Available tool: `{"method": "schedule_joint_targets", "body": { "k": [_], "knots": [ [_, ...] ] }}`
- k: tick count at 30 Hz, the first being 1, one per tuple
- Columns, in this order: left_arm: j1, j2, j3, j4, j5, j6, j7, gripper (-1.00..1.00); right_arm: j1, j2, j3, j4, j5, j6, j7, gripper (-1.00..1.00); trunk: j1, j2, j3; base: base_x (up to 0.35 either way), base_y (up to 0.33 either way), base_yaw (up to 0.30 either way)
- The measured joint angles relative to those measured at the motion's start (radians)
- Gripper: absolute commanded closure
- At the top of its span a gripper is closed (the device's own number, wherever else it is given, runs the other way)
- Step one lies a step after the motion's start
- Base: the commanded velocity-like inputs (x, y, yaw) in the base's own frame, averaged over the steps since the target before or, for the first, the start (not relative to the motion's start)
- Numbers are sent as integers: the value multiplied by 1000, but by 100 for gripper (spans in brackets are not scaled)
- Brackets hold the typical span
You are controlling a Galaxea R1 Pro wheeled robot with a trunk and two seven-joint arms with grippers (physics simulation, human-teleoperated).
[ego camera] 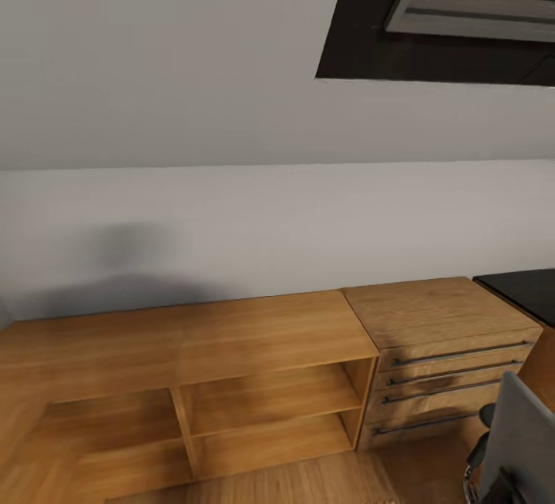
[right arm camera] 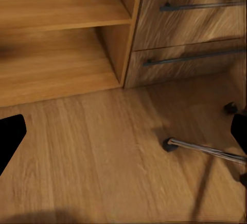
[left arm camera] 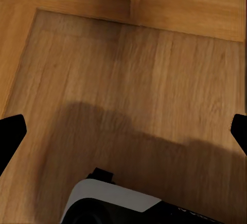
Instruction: In the bedroom, organize the workspace by keeping the computer under the desk, ensuring the monitor is on the desk, placing the keyboard on the desk next to the monitor, placing the mouse on the desk next to the keyboard, moving the folder from the swivel chair onto the desk next to the mouse, stacking the notebook on top of the folder with the pen on top of the notebook, and positioning the swivel chair next to the desk.
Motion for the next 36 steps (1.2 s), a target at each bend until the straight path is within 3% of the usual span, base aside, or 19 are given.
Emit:
{"method": "schedule_joint_targets", "body": {
  "k": [36],
  "knots": [
    [0,1,1,0,1,0,0,-100,0,0,0,0,0,0,0,-100,0,0,0,0,3,-285]
  ]
}}
